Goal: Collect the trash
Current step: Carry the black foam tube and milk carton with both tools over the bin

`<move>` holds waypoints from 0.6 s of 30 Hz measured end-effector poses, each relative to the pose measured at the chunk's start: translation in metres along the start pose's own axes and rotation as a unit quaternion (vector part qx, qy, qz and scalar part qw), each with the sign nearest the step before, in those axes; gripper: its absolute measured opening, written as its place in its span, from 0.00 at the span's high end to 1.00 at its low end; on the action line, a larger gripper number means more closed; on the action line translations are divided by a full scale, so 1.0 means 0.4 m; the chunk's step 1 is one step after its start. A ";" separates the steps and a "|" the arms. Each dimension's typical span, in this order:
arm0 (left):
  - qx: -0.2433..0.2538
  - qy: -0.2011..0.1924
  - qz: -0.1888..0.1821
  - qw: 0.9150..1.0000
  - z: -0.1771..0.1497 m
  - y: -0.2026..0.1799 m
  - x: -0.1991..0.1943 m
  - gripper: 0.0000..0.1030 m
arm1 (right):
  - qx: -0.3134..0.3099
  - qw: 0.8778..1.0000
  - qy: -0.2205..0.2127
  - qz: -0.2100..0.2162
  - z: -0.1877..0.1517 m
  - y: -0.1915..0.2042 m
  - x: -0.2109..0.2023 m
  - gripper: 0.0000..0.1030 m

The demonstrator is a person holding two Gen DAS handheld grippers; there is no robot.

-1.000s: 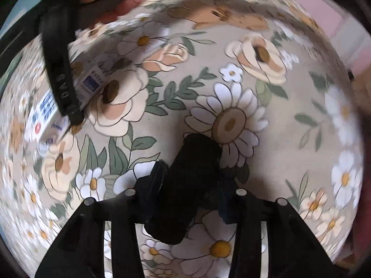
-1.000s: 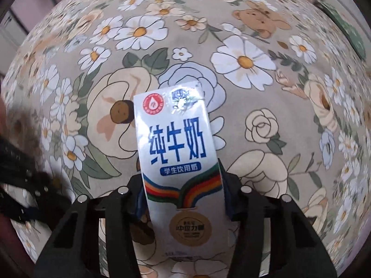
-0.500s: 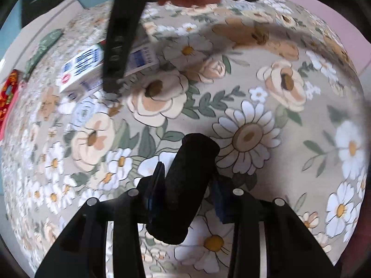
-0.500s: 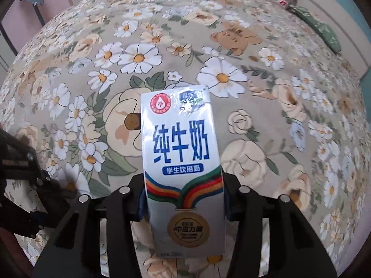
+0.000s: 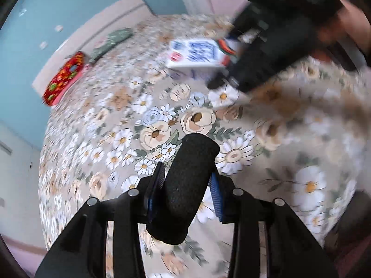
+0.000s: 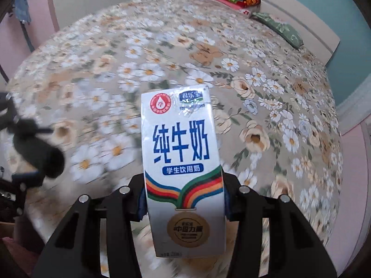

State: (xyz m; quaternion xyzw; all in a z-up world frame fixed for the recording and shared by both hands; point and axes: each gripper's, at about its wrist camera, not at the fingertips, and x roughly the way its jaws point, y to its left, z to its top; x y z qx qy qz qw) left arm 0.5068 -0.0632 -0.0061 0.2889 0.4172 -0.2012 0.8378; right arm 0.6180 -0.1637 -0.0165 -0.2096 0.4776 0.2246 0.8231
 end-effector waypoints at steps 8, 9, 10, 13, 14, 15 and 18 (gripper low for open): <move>-0.066 -0.027 0.062 0.996 -0.039 -0.069 -0.271 0.61 | 0.001 0.999 -0.031 -0.013 -0.154 0.155 -0.311 0.52; -0.075 -0.029 0.066 0.995 -0.046 -0.076 -0.299 0.61 | 0.000 0.999 -0.036 -0.013 -0.174 0.175 -0.354 0.52; -0.085 -0.029 0.067 0.994 -0.053 -0.082 -0.327 0.61 | -0.001 0.999 -0.040 -0.015 -0.186 0.187 -0.381 0.52; -0.098 -0.036 0.079 0.991 -0.075 -0.111 -0.405 0.61 | -0.003 0.998 -0.052 -0.028 -0.230 0.234 -0.477 0.52; -0.099 -0.043 0.080 0.991 -0.082 -0.124 -0.432 0.61 | -0.003 0.998 -0.057 -0.031 -0.245 0.249 -0.508 0.52; -0.096 -0.051 0.082 0.991 -0.090 -0.139 -0.457 0.61 | -0.003 0.998 -0.060 -0.032 -0.258 0.261 -0.531 0.52; -0.093 -0.066 0.096 0.989 -0.111 -0.170 -0.508 0.61 | -0.003 0.997 -0.072 -0.041 -0.300 0.295 -0.603 0.52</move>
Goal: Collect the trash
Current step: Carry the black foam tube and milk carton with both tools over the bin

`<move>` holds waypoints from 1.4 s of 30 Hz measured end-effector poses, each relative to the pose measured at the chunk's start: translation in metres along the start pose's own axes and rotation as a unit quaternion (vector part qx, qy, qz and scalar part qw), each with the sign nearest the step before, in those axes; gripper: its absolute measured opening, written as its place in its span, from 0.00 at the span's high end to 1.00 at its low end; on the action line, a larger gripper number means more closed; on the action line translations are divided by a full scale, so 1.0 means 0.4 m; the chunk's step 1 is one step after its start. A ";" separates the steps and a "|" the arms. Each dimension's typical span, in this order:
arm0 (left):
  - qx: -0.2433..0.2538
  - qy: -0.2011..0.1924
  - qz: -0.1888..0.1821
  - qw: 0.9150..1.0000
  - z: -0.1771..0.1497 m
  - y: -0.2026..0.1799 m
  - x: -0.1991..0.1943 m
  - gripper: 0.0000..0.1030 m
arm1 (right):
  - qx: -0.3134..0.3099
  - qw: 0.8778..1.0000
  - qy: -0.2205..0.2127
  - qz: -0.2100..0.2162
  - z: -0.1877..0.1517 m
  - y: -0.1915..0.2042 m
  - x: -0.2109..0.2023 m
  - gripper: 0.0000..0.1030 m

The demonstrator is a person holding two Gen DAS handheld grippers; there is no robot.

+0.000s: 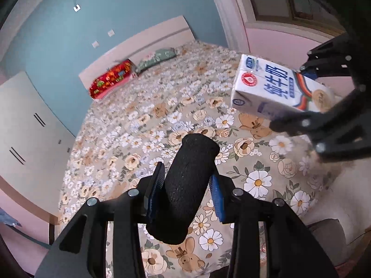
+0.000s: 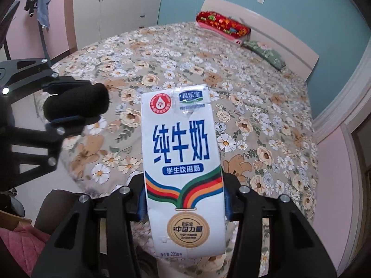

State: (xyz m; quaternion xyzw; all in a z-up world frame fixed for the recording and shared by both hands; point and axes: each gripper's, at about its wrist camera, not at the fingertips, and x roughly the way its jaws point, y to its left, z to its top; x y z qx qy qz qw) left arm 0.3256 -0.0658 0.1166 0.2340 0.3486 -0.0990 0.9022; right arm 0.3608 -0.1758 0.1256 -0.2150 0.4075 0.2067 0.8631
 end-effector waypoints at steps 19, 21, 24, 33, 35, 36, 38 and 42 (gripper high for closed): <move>-0.043 -0.025 0.015 0.999 -0.107 -0.044 -0.179 0.61 | -0.006 1.000 -0.028 -0.013 -0.137 0.127 -0.205 0.52; -0.043 -0.021 0.009 0.999 -0.123 -0.053 -0.179 0.61 | -0.004 1.000 -0.026 -0.007 -0.150 0.137 -0.203 0.52; -0.040 -0.017 0.005 0.999 -0.145 -0.063 -0.176 0.61 | -0.006 1.000 -0.021 0.001 -0.165 0.156 -0.193 0.52; -0.052 0.002 -0.005 0.999 -0.216 -0.073 -0.148 0.61 | -0.024 1.000 -0.006 0.012 -0.200 0.219 -0.149 0.52; -0.054 0.009 -0.006 0.998 -0.234 -0.073 -0.134 0.61 | -0.023 1.000 -0.002 0.016 -0.209 0.232 -0.133 0.52; -0.056 0.012 -0.007 0.998 -0.243 -0.075 -0.129 0.61 | -0.023 1.000 -0.001 0.019 -0.214 0.235 -0.124 0.52; -0.060 0.020 -0.010 0.998 -0.261 -0.074 -0.112 0.61 | -0.021 0.999 0.005 0.025 -0.224 0.242 -0.101 0.52; -0.063 0.038 -0.018 0.997 -0.304 -0.081 -0.073 0.61 | -0.018 0.999 0.019 0.035 -0.251 0.260 -0.053 0.52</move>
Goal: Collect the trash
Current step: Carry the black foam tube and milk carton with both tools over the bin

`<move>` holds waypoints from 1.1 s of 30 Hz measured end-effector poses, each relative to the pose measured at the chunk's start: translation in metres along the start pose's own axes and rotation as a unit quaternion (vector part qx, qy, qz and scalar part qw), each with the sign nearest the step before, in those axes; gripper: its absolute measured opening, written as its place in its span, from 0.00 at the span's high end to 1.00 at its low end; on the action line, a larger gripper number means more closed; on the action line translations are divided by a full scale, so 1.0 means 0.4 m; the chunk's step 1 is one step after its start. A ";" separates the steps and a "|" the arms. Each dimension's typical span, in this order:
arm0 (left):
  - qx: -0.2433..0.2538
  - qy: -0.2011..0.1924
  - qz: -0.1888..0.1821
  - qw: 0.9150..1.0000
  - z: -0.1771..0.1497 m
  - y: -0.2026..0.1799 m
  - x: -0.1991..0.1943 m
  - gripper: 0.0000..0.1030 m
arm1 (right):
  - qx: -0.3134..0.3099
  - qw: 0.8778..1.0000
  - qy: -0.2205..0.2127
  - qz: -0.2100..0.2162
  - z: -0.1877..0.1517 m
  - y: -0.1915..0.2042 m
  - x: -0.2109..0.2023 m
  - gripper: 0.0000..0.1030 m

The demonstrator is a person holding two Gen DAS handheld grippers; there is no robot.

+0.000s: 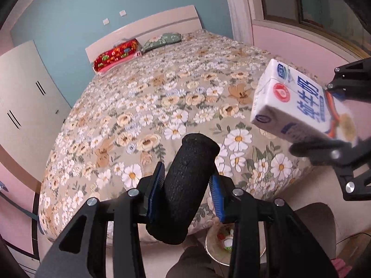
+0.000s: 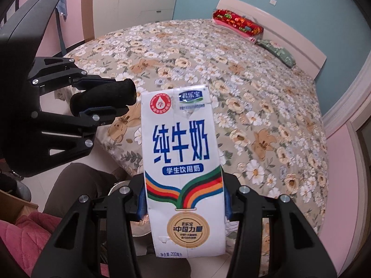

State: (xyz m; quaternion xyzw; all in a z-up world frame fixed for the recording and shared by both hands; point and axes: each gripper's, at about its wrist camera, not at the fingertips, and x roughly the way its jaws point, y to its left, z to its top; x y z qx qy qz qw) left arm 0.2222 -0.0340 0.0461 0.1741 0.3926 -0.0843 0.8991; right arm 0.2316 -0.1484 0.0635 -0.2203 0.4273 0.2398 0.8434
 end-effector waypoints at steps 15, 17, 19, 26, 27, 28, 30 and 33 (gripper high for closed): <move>-0.009 0.077 -0.036 0.996 -0.167 -0.055 0.177 0.61 | 0.011 0.997 0.055 0.055 -0.114 0.084 0.210 0.52; -0.012 0.087 -0.042 0.995 -0.187 -0.064 0.197 0.61 | 0.011 0.996 0.061 0.058 -0.127 0.091 0.229 0.52; -0.013 0.095 -0.047 0.994 -0.208 -0.073 0.213 0.61 | 0.014 0.995 0.070 0.066 -0.144 0.099 0.253 0.52; -0.016 0.121 -0.061 0.991 -0.278 -0.108 0.264 0.61 | 0.014 0.991 0.097 0.087 -0.202 0.132 0.315 0.52; -0.016 0.124 -0.063 0.990 -0.285 -0.113 0.270 0.61 | 0.014 0.991 0.101 0.090 -0.210 0.138 0.322 0.52; -0.018 0.127 -0.064 0.990 -0.295 -0.117 0.276 0.61 | 0.014 0.990 0.105 0.094 -0.222 0.145 0.333 0.52; -0.021 0.137 -0.071 0.988 -0.317 -0.124 0.293 0.61 | 0.015 0.989 0.111 0.100 -0.237 0.152 0.347 0.52; -0.026 0.153 -0.079 0.985 -0.355 -0.135 0.316 0.61 | 0.022 0.986 0.121 0.112 -0.266 0.165 0.373 0.52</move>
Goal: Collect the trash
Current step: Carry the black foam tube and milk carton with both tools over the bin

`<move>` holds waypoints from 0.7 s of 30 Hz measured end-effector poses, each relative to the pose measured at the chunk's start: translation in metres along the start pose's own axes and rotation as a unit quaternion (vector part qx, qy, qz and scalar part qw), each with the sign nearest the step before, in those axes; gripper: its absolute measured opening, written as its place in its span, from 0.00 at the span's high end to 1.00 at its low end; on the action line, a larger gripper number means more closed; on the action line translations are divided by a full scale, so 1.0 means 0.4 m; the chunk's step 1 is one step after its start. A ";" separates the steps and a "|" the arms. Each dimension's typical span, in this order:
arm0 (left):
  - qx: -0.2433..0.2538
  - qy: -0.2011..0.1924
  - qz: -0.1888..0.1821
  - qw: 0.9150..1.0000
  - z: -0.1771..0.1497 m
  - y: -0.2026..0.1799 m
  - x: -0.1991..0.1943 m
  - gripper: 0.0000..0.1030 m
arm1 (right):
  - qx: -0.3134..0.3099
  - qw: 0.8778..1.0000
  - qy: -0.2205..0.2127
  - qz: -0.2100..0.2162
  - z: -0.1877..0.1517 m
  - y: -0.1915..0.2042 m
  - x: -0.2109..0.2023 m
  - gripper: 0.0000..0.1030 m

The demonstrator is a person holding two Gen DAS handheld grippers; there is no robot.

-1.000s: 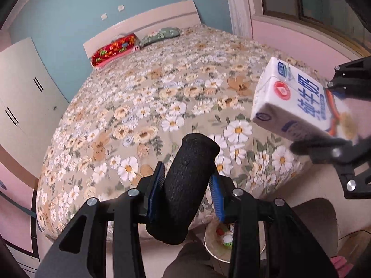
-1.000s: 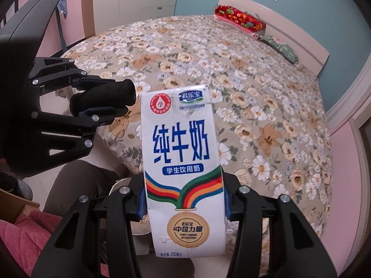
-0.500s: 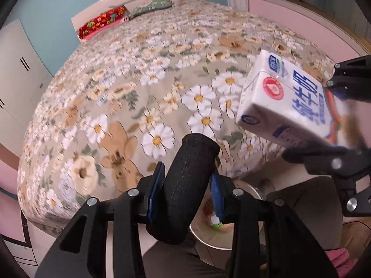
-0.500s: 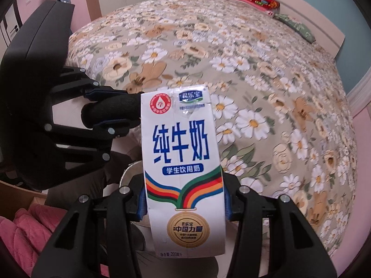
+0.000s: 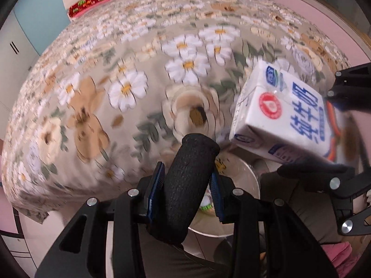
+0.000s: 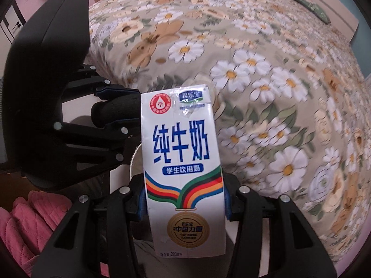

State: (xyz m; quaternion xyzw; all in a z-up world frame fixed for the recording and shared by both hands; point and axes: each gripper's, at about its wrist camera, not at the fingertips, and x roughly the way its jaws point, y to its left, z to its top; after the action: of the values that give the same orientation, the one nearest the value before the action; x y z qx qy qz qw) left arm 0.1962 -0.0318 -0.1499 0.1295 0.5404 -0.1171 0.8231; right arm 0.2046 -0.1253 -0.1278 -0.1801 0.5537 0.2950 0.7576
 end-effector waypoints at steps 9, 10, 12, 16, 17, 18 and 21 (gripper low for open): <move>-0.005 0.039 -0.006 0.999 -0.079 -0.023 0.112 0.61 | 0.005 0.999 0.026 0.030 -0.067 0.034 0.123 0.52; -0.006 0.043 -0.006 0.999 -0.088 -0.025 0.125 0.61 | 0.007 0.999 0.030 0.034 -0.075 0.036 0.138 0.52; -0.009 0.053 -0.009 0.999 -0.105 -0.029 0.153 0.61 | 0.010 0.998 0.038 0.043 -0.089 0.035 0.169 0.52; -0.019 0.074 -0.016 0.997 -0.134 -0.033 0.215 0.61 | 0.024 0.996 0.058 0.057 -0.110 0.028 0.244 0.52; -0.022 0.081 -0.018 0.996 -0.140 -0.033 0.232 0.61 | 0.028 0.996 0.064 0.059 -0.117 0.027 0.264 0.52; -0.025 0.088 -0.022 0.996 -0.145 -0.033 0.247 0.61 | 0.030 0.995 0.068 0.060 -0.122 0.025 0.281 0.52; -0.033 0.103 -0.030 0.994 -0.160 -0.033 0.288 0.61 | 0.037 0.994 0.083 0.059 -0.144 0.018 0.331 0.52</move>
State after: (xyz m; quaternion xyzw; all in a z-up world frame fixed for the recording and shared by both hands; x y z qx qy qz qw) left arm 0.1818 -0.0285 -0.2816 0.0971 0.6293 -0.1104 0.7631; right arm 0.1858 -0.1214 -0.2712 -0.1424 0.6351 0.3026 0.6962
